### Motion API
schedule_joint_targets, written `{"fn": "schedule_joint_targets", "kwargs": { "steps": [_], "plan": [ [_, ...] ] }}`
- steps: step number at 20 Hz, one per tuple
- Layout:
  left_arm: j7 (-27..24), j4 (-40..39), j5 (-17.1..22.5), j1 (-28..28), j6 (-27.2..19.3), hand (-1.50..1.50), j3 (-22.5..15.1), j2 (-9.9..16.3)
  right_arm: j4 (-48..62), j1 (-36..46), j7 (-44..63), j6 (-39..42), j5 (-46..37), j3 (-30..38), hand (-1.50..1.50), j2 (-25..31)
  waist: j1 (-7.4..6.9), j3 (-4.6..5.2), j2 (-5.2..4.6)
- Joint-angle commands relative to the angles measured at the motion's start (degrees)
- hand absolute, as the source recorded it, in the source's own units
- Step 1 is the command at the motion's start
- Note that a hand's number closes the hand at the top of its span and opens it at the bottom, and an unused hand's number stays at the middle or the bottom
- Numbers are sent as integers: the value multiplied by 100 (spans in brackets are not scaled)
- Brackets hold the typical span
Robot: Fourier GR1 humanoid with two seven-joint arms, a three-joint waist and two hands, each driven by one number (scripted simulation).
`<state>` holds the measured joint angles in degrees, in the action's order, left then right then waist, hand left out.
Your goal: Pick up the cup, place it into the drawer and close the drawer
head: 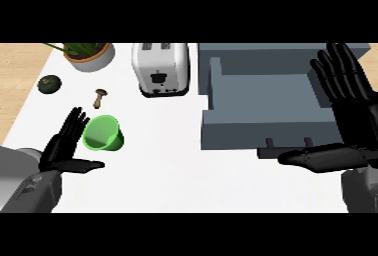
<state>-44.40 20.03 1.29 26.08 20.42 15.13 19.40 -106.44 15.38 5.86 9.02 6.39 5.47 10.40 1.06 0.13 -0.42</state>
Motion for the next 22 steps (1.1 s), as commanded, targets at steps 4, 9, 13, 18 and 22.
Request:
{"fn": "schedule_joint_targets", "kwargs": {
  "steps": [4,9,13,18,22],
  "plan": [
    [-948,-930,-168,130,207,-150,91,227,-320,87,290,97,230,132,-150,142,76,13,-28],
    [-1160,-1026,-225,207,147,-150,68,58,356,453,18,73,123,166,-150,102,44,15,-46],
    [-1330,-1072,-222,221,-41,-150,103,-128,-34,97,83,152,105,41,-150,95,107,19,-44],
    [-1196,-1092,-304,551,-174,-150,57,-202,162,440,218,96,137,118,-150,138,136,23,-68],
    [-1398,-1115,-249,447,75,-150,133,-95,-58,132,148,207,233,125,-150,139,147,20,-52]
  ]
}}
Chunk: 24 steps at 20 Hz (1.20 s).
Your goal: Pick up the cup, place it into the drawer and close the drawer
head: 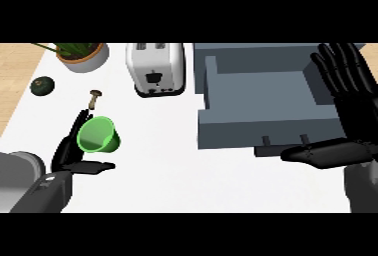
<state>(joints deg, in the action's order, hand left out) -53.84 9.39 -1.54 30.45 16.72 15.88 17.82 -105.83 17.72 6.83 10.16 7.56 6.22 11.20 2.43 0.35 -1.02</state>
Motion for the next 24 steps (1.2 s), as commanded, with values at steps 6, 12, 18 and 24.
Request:
{"fn": "schedule_joint_targets", "kwargs": {
  "steps": [6,12,18,24],
  "plan": [
    [-336,-78,19,104,1123,-150,-16,-93,149,-83,-184,47,-28,46,-150,-1,7,4,-23],
    [-1009,362,-47,116,300,150,-35,-309,215,-147,-318,29,-149,-10,-150,-49,-23,-3,-17],
    [-1485,489,23,-7,-1315,150,253,-499,154,173,135,136,109,207,-150,243,-33,-3,-2],
    [-1808,699,631,-53,-1331,150,853,-914,-9,-326,-93,134,26,167,-150,123,-93,-17,48]
  ]
}}
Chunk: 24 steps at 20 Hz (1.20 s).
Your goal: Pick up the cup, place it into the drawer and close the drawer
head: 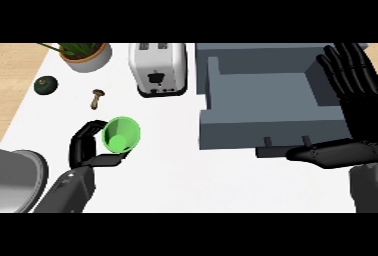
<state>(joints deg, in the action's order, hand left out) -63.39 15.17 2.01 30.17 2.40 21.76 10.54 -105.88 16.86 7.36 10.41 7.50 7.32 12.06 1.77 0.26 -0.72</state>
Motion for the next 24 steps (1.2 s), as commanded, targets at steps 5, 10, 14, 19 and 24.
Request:
{"fn": "schedule_joint_targets", "kwargs": {
  "steps": [5,10,14,19,24],
  "plan": [
    [-511,486,103,308,964,150,-129,-186,-197,-11,223,72,124,114,-150,157,-83,-15,57],
    [292,1148,3,897,617,150,-534,-685,197,137,9,-49,-68,172,-150,114,-204,-28,87],
    [1222,1883,41,1335,400,150,-733,-739,41,-362,-237,92,-110,63,-150,27,-209,-32,109],
    [2608,2681,137,2001,184,150,-1001,-995,78,-400,-312,74,-122,175,-150,59,-217,-33,115],
    [3656,3236,321,2535,-571,150,-1551,-1049,324,35,-164,131,84,432,-150,270,-186,-30,93]
  ]
}}
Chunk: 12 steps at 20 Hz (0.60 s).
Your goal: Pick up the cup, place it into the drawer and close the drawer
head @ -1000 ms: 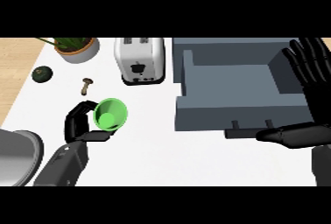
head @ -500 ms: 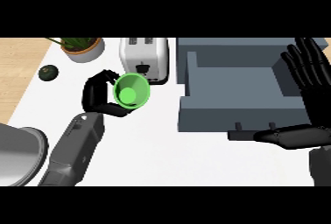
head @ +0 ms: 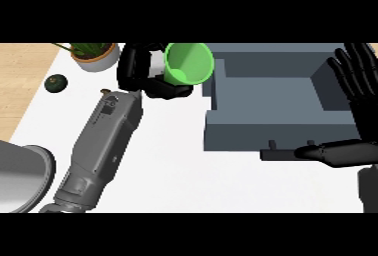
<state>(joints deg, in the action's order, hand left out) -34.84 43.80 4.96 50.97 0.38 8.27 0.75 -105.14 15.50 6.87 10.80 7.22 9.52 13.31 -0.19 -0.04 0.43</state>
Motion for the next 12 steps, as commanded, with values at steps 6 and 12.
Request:
{"fn": "schedule_joint_targets", "kwargs": {
  "steps": [6,12],
  "plan": [
    [1410,-244,620,1591,-1574,150,-1048,-73,-25,146,63,-34,35,45,-150,13,203,2,-53],
    [1949,-1481,802,2378,-1969,150,-1453,-74,114,32,-225,18,-82,-136,-150,-138,358,-4,-114]
  ]
}}
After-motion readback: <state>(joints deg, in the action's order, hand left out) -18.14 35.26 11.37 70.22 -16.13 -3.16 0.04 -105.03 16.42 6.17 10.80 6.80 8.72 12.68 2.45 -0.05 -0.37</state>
